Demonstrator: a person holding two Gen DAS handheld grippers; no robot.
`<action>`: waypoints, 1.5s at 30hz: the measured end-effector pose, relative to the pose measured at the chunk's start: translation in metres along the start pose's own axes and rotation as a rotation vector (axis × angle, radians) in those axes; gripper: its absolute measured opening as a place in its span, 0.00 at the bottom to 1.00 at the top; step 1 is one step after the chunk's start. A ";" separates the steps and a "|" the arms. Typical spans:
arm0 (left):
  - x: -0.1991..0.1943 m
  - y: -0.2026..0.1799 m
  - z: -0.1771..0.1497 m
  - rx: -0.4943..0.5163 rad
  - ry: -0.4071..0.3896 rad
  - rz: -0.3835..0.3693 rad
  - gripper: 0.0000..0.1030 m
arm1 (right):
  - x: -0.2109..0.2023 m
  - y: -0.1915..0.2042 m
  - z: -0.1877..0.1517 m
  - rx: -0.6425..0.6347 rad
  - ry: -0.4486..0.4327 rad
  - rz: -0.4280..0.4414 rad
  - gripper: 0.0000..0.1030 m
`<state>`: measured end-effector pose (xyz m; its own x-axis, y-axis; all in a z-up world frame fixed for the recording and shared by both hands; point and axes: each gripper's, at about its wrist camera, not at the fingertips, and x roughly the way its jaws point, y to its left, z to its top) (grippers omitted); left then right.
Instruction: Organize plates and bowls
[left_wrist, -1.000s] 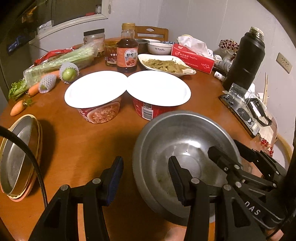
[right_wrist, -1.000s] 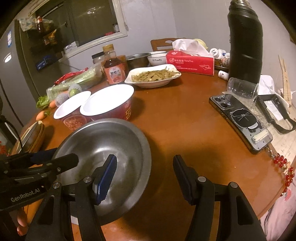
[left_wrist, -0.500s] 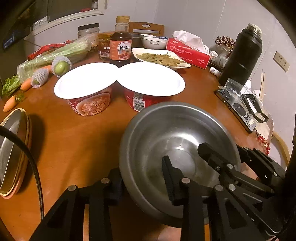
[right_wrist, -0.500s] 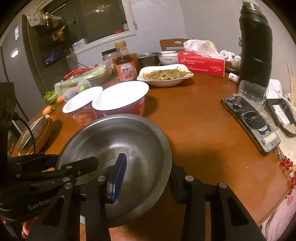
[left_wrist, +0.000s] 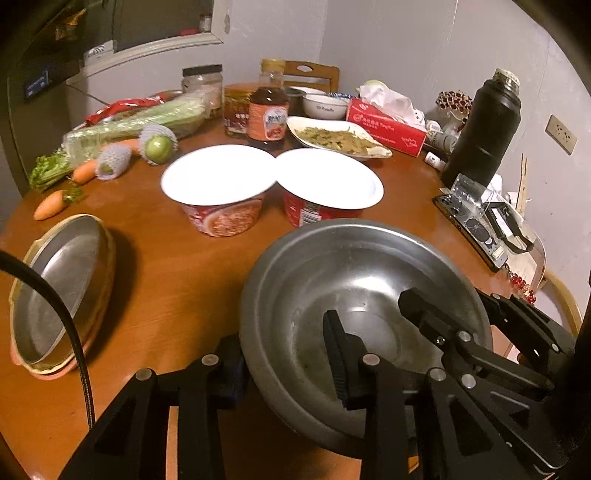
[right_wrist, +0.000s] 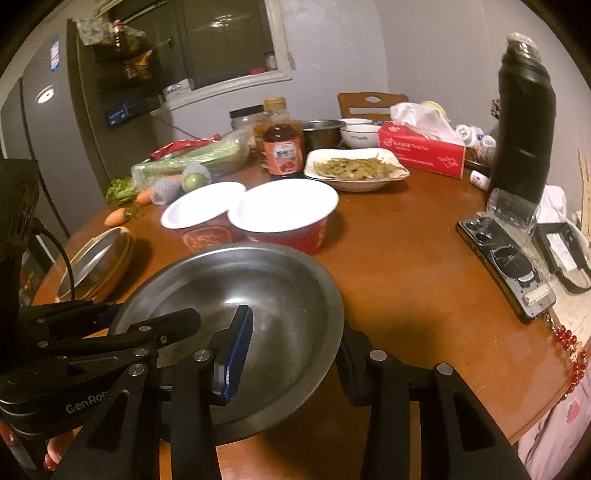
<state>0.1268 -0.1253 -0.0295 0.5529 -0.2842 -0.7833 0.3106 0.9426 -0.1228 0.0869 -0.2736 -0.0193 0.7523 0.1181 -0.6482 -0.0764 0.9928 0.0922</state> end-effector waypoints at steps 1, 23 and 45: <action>-0.004 0.002 -0.001 0.000 -0.006 0.004 0.35 | -0.001 0.003 0.000 -0.005 0.000 0.003 0.43; -0.034 0.042 -0.037 -0.042 -0.022 0.055 0.35 | -0.013 0.069 -0.015 -0.121 0.045 0.049 0.43; -0.011 0.033 -0.040 -0.017 0.019 0.051 0.35 | 0.002 0.051 -0.024 -0.098 0.098 0.036 0.43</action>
<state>0.0999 -0.0844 -0.0492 0.5525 -0.2325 -0.8004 0.2690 0.9586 -0.0928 0.0687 -0.2221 -0.0344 0.6809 0.1501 -0.7168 -0.1695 0.9845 0.0451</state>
